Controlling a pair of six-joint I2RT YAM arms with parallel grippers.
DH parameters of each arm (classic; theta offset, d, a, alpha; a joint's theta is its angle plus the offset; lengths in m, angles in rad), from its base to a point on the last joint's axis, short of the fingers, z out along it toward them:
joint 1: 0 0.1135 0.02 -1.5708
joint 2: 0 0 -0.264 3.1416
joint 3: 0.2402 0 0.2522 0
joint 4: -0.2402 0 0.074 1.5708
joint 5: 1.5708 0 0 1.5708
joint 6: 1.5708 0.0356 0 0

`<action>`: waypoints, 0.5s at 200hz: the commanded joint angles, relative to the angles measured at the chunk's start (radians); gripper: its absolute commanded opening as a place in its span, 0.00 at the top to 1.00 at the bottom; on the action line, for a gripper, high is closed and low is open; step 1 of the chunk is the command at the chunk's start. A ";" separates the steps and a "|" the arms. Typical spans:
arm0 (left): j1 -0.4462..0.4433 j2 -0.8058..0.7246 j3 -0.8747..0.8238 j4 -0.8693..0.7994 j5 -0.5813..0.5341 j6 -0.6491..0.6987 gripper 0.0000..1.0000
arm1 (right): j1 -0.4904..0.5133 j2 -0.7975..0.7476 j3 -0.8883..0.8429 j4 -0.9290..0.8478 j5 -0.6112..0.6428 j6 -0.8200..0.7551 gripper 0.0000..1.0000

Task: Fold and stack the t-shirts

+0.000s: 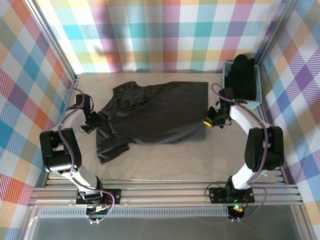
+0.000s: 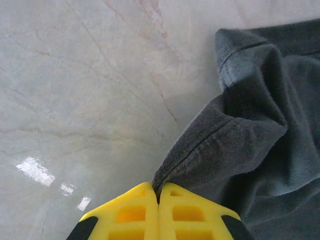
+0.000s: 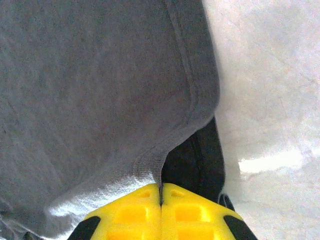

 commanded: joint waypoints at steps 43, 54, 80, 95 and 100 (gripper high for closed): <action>0.001 -0.026 0.044 -0.029 -0.021 -0.054 1.00 | -0.013 0.199 0.158 -0.042 0.051 0.007 1.00; 0.001 -0.028 0.042 -0.028 -0.023 -0.058 1.00 | -0.015 0.223 0.189 -0.040 0.050 0.015 1.00; 0.001 -0.028 0.039 -0.029 -0.022 -0.061 1.00 | -0.015 0.251 0.260 -0.030 0.046 0.033 1.00; 0.001 -0.029 0.036 -0.029 -0.024 -0.061 1.00 | -0.013 0.255 0.295 -0.041 0.047 0.035 1.00; 0.001 -0.028 0.036 -0.028 -0.025 -0.061 1.00 | -0.013 0.255 0.303 -0.045 0.047 0.035 1.00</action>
